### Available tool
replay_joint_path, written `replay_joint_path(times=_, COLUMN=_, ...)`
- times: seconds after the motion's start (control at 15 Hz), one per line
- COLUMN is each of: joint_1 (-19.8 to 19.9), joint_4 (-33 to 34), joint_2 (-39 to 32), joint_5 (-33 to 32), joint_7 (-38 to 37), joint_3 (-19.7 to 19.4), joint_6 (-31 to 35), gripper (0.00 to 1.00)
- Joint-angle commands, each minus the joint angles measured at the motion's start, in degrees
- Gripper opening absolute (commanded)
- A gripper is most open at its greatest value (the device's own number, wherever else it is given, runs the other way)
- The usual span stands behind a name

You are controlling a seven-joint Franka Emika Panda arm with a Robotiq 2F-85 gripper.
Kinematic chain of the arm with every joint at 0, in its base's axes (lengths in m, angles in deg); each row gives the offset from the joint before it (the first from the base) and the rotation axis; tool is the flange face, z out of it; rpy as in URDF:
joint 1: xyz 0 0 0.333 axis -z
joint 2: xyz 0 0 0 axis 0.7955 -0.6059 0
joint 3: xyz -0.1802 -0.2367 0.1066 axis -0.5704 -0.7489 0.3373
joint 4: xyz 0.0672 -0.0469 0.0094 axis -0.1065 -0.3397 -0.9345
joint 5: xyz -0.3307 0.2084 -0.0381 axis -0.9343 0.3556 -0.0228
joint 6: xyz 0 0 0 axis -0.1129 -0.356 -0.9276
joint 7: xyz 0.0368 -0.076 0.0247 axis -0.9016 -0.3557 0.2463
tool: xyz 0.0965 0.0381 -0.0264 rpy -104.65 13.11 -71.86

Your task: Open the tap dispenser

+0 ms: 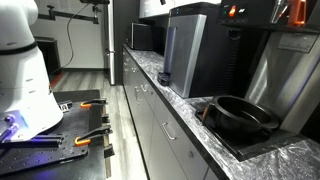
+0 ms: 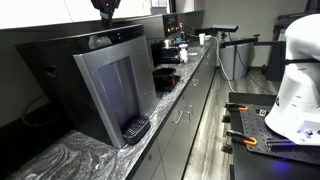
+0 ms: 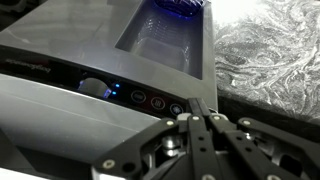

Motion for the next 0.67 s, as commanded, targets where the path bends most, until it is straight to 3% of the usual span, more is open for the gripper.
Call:
replay_joint_path(times=0.0, joint_1=-2.5, joint_4=0.1, joint_2=-0.5, joint_5=-1.5, joint_7=-1.2, joint_3=-2.3, joint_6=-0.3, gripper=0.0)
replay_joint_path(times=0.6, joint_1=-2.9, joint_4=-5.0, joint_2=2.9, joint_5=-4.0, joint_7=-8.2, joint_3=-3.6, joint_6=-0.3, gripper=0.0)
